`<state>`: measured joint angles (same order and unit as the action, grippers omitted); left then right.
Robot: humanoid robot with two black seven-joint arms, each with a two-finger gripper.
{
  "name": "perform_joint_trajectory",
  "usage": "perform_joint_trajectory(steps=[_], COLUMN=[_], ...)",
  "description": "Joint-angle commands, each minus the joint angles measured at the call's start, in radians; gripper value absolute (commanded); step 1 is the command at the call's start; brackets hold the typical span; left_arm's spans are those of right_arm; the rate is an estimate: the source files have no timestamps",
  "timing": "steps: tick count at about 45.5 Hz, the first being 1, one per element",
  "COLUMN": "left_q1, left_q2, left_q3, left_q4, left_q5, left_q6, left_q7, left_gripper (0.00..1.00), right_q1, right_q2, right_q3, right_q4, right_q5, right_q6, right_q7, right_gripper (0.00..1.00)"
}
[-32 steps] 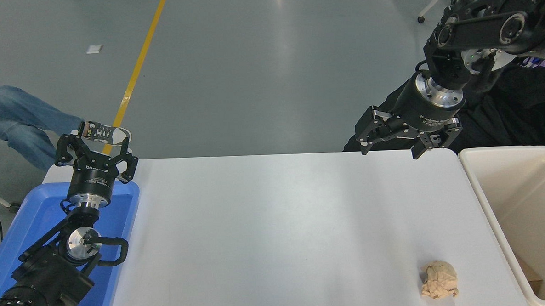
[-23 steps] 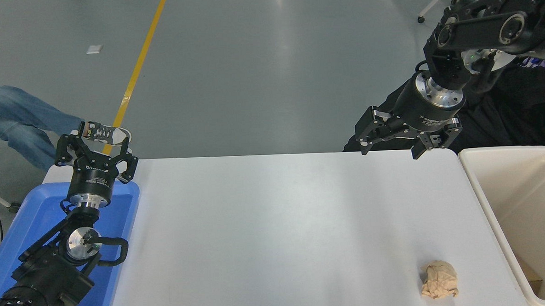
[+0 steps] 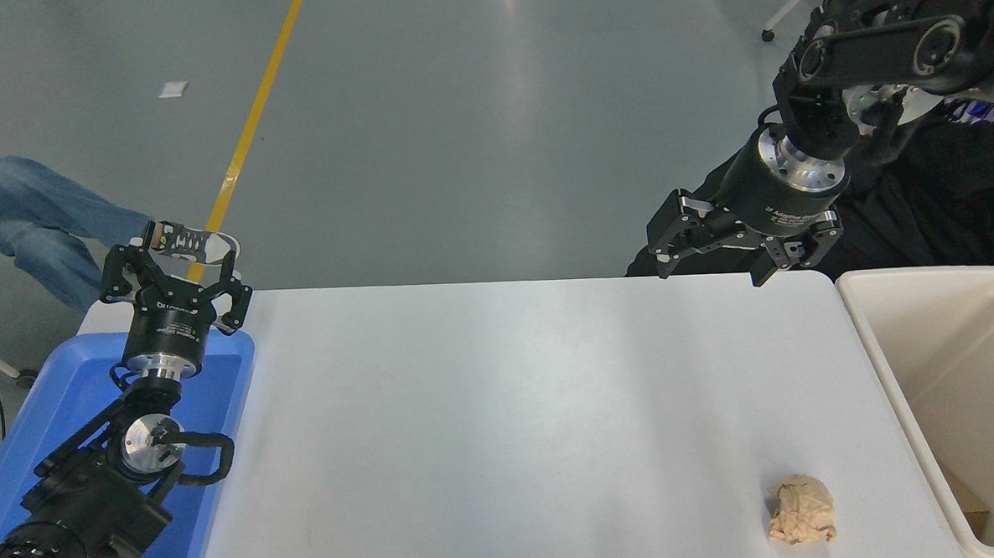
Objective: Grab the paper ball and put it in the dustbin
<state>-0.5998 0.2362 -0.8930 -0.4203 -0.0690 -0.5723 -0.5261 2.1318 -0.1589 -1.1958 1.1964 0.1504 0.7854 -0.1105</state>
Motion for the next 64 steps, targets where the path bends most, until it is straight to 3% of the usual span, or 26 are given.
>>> perform_joint_trajectory(steps=[1, 64], left_q1=[0.000, 0.000], left_q2=[0.000, 0.000], left_q3=[0.000, -0.001], left_q4=[0.000, 0.000], left_q5=[0.000, 0.000], left_q6=[0.000, 0.000], left_q7=[0.000, 0.000], left_gripper=[0.99, 0.99], right_q1=[0.008, -0.049], right_q2=[-0.002, -0.019], right_q3=[0.001, 0.033], right_q4=[0.000, 0.002], right_q5=[0.000, 0.021], right_q6=[0.000, 0.000], right_q7=[0.000, 0.003], right_gripper=[1.00, 1.00])
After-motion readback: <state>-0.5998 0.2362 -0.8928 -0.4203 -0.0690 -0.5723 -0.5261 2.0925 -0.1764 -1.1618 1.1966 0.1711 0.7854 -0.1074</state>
